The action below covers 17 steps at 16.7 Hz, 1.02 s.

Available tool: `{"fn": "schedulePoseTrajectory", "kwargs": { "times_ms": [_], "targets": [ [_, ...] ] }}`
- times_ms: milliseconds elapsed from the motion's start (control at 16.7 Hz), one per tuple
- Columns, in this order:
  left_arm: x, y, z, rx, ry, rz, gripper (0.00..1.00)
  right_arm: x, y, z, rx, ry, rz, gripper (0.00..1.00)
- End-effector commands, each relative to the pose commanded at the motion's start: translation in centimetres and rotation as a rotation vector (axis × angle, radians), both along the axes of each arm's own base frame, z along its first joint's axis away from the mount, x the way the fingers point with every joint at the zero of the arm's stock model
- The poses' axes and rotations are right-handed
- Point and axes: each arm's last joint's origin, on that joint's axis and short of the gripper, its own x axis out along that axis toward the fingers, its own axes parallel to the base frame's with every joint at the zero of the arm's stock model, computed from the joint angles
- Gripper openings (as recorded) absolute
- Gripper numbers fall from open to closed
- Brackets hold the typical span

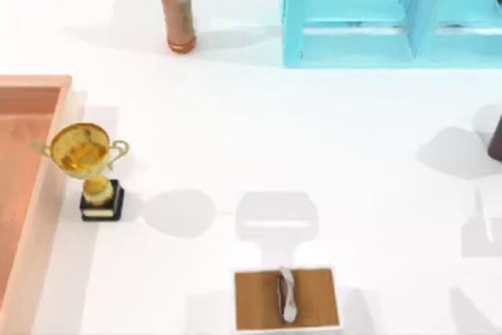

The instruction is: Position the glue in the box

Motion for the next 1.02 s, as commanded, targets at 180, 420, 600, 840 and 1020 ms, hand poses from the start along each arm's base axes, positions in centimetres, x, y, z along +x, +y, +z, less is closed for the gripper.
{"fn": "schedulePoseTrajectory", "kwargs": {
  "times_ms": [180, 420, 600, 840, 1020],
  "targets": [
    [0.61, -0.64, -0.46, -0.004, -0.007, 0.000, 0.00, 0.00, 0.00, 0.00, 0.000, 0.000, 0.000, 1.00],
    [0.86, -1.01, -0.68, -0.010, -0.008, -0.001, 0.00, 0.00, 0.00, 0.00, 0.000, 0.000, 0.000, 1.00],
    [0.86, -1.01, -0.68, -0.010, -0.008, -0.001, 0.00, 0.00, 0.00, 0.00, 0.000, 0.000, 0.000, 1.00],
    [0.86, -1.01, -0.68, -0.010, -0.008, -0.001, 0.30, 0.00, 0.00, 0.00, 0.000, 0.000, 0.000, 1.00],
    [0.86, -1.01, -0.68, -0.010, -0.008, -0.001, 0.53, 0.00, 0.00, 0.00, 0.000, 0.000, 0.000, 1.00]
  ]
}}
